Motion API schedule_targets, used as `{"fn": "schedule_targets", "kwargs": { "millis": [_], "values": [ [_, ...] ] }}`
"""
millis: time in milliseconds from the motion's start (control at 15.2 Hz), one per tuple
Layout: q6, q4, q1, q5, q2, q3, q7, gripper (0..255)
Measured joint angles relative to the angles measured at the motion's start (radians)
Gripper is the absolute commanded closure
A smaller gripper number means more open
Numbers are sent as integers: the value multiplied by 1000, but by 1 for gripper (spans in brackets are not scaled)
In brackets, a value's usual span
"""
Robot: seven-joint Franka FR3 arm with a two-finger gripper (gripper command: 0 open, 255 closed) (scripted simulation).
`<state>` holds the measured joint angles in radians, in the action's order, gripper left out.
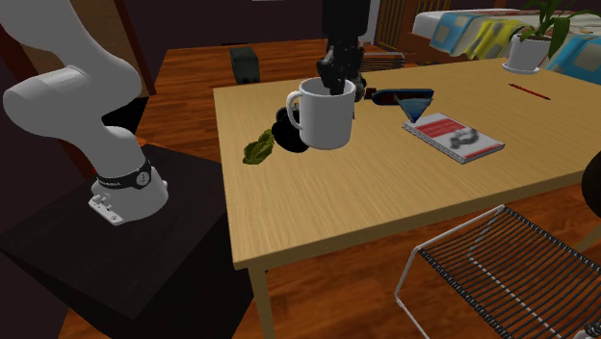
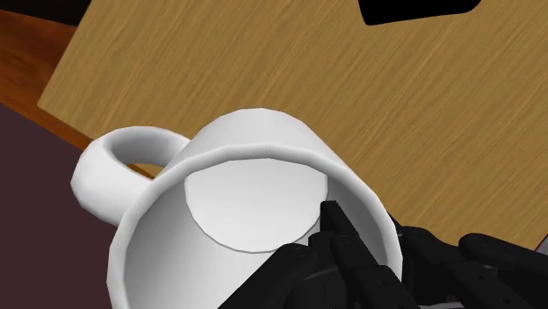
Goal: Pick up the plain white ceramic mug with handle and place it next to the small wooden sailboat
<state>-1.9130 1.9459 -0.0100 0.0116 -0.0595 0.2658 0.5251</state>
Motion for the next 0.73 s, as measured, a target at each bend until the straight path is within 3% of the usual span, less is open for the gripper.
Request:
{"fn": "schedule_targets", "kwargs": {
  "millis": [330,726],
  "values": [
    [23,-86,-31,21,68,35,71,255],
    [54,-287,-108,90,255,86,210,255]
  ]
}}
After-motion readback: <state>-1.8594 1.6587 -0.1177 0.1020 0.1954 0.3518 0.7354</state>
